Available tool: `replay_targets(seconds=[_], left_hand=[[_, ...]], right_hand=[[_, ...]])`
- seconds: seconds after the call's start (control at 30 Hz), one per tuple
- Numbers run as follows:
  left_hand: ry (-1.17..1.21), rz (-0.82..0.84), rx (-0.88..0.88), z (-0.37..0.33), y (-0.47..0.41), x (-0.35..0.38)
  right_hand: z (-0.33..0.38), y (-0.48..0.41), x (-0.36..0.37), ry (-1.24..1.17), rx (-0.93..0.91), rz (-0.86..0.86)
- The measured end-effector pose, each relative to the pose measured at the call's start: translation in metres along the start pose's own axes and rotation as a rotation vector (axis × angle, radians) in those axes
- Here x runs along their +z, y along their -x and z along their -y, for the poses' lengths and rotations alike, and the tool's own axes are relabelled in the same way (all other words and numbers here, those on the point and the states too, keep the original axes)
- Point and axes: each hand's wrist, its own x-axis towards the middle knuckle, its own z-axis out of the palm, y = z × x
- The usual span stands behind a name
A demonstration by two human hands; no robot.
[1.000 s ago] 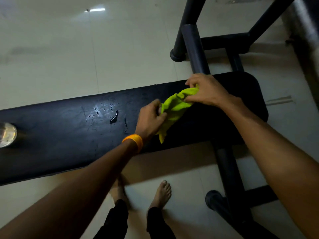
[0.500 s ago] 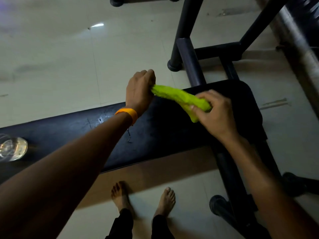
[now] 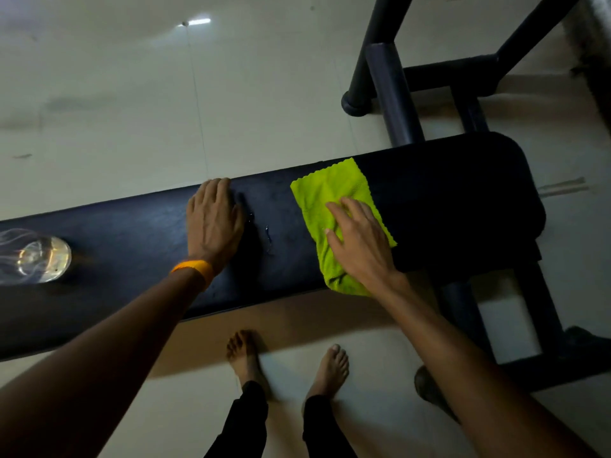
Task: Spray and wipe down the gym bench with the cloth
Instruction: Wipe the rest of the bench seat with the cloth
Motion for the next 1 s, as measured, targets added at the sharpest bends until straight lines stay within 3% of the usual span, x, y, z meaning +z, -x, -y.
replay_targets(seconds=[0.1,0.23,0.4,0.5,0.67,0.8,0.93,1.0], left_hand=[[-0.022,-0.005,-0.073,0.024,0.021,0.007],[-0.063,0.035,-0.096,0.053,0.04,0.021],[-0.127,0.014,-0.041,0.066,0.046,0.037],[-0.137,0.003,-0.042,0.066,0.048,0.039],[-0.148,0.005,-0.04,0.069,0.048,0.038],[-0.16,-0.013,-0.032,0.069,0.047,0.041],[-0.166,-0.028,-0.029,0.071,0.048,0.042],[-0.167,-0.034,-0.029,0.071,0.047,0.042]], right_hand=[[-0.015,-0.027,0.021,0.172,-0.069,0.165],[-0.025,-0.041,0.047,0.261,-0.09,0.141],[0.0,-0.097,0.06,0.195,0.214,-0.073],[0.031,-0.065,0.077,0.164,0.332,-0.136],[0.073,0.03,0.096,0.185,0.173,-0.017],[0.042,-0.054,0.083,0.241,0.005,-0.016],[0.064,-0.114,0.093,0.157,0.329,-0.114],[0.073,-0.091,0.098,0.156,0.283,-0.1]])
